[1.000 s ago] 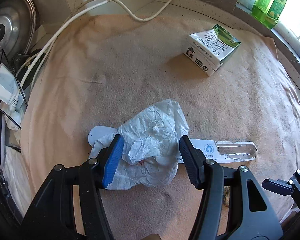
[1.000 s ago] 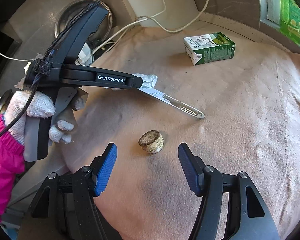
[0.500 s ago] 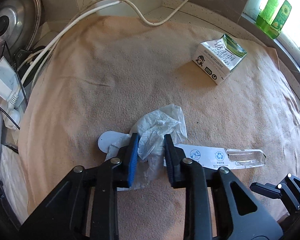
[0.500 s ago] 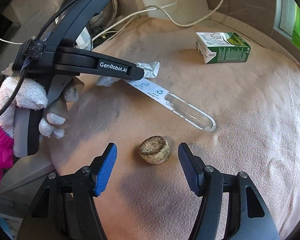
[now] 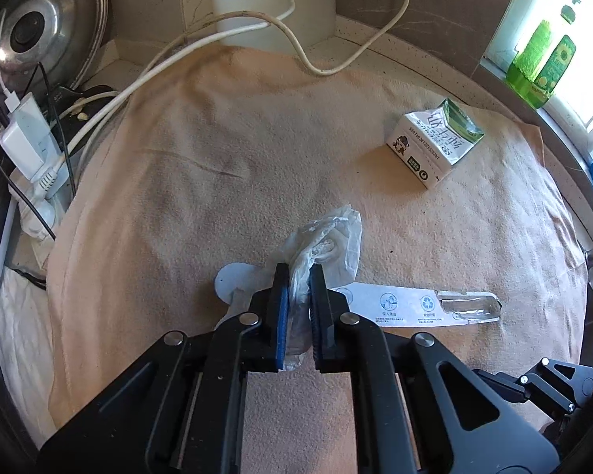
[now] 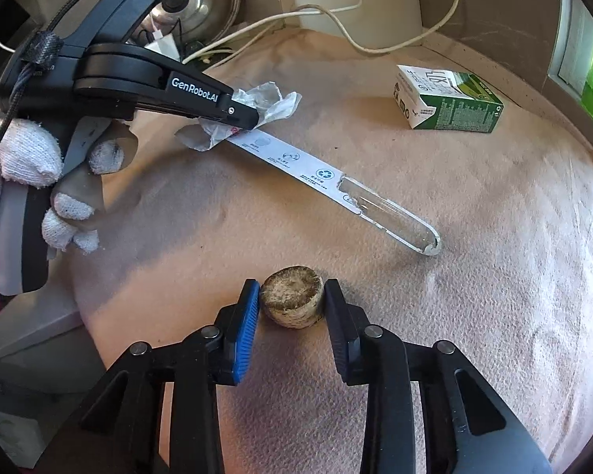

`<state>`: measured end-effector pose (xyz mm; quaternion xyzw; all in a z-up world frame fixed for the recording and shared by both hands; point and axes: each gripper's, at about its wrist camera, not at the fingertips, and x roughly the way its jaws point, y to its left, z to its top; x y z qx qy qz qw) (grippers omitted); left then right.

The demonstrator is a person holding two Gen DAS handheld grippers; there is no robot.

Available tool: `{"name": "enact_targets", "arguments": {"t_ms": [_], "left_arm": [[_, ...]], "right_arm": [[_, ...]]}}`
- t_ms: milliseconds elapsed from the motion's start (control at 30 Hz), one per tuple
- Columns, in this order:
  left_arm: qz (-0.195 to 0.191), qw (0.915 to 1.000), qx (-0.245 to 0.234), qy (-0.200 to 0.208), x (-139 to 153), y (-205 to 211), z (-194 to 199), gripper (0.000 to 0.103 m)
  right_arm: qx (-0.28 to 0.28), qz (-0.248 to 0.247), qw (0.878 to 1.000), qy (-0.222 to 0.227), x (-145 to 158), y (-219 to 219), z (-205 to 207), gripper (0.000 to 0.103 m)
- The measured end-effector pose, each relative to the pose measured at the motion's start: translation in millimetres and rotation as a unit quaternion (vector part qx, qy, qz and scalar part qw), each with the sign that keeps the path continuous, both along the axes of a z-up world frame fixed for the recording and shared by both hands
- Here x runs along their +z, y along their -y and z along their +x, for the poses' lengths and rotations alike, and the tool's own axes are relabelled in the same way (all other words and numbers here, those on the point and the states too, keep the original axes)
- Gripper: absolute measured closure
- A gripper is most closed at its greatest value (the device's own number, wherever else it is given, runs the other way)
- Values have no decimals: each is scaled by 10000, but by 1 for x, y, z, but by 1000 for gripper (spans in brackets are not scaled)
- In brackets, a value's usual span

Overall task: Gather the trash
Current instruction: 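Grasp the white tissue with the left tool while the right tool grasps the brown cap, then lift the tissue and brown cap and carry them over the wastebasket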

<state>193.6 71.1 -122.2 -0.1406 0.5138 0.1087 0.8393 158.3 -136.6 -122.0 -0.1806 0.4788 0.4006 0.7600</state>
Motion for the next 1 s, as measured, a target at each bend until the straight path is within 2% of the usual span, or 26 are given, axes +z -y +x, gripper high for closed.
{"name": "enact_targets", "arguments": {"t_ms": [467, 700, 1000], "left_arm": [[-11, 9984, 191, 528, 45, -1, -61, 96], [-111, 9973, 254, 673, 55, 9, -107, 96], [-174, 9966, 322, 733, 60, 28, -168, 96]], "right_arm": [[-259, 590, 9979, -76, 37, 30, -14, 72], [-341, 775, 9964, -4, 56, 41, -25, 72], [-322, 891, 9953, 198, 77, 58, -59, 72]]}}
